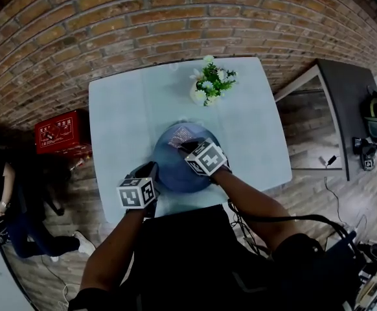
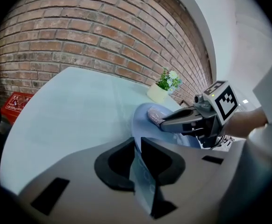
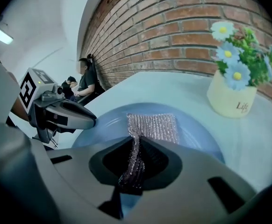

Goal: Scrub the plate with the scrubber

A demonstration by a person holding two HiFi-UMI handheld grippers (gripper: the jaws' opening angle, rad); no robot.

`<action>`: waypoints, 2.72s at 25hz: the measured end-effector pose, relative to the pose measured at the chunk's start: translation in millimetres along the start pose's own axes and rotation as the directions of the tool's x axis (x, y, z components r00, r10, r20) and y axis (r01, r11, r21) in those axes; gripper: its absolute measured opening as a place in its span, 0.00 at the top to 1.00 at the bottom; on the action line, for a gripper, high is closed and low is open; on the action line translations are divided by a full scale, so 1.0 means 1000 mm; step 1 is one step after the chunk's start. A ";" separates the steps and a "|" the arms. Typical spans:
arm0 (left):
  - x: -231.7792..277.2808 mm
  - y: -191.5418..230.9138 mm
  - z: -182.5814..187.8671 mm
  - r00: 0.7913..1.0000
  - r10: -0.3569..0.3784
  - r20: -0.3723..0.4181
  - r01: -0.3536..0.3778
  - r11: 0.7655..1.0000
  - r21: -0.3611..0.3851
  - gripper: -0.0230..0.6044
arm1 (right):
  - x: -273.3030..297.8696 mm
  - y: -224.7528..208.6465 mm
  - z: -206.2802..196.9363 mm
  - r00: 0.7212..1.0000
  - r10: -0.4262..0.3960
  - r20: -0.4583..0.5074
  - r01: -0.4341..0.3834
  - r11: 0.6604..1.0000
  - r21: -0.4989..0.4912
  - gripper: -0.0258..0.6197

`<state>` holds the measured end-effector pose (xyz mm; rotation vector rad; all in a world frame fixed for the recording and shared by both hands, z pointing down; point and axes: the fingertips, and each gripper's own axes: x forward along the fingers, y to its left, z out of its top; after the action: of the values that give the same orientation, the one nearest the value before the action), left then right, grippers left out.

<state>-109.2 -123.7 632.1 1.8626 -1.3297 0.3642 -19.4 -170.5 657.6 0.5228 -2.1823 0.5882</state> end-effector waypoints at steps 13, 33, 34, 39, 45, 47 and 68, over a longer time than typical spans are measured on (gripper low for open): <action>-0.011 -0.006 0.006 0.998 -0.050 0.030 0.048 0.997 0.057 0.89 | 0.012 0.038 0.007 0.993 0.088 -0.074 -0.087 0.996 0.018 0.86; -0.040 0.002 0.007 0.995 -0.089 0.042 0.086 0.994 0.065 0.89 | 0.013 0.094 0.000 0.959 0.281 -0.025 -0.264 0.926 0.269 0.86; -0.040 0.002 0.008 0.995 -0.092 0.043 0.089 0.994 0.064 0.89 | 0.011 0.097 0.001 0.956 0.294 -0.019 -0.278 0.921 0.272 0.86; -0.037 0.006 0.006 0.996 -0.071 0.049 0.068 0.996 0.052 0.89 | -0.010 0.101 0.013 0.939 0.336 0.075 -0.341 0.880 0.331 0.86; -0.033 0.007 -0.001 0.998 -0.025 0.061 0.026 1.000 -0.011 0.89 | -0.053 0.075 0.015 0.937 0.319 0.141 -0.349 0.866 0.358 0.86; -0.030 0.004 -0.004 0.998 -0.014 0.063 0.015 1.000 -0.016 0.89 | -0.066 0.061 0.010 0.944 0.300 0.138 -0.330 0.887 0.322 0.86; -0.026 -0.017 -0.020 0.983 0.145 0.112 -0.130 0.983 -0.128 0.89 | -0.054 -0.012 0.025 0.983 0.183 -0.019 -0.169 0.859 -0.482 0.86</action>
<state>-100.3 -89.7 620.8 1.7204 -1.5335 0.2399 4.7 -185.1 604.2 0.0612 -2.3079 0.1090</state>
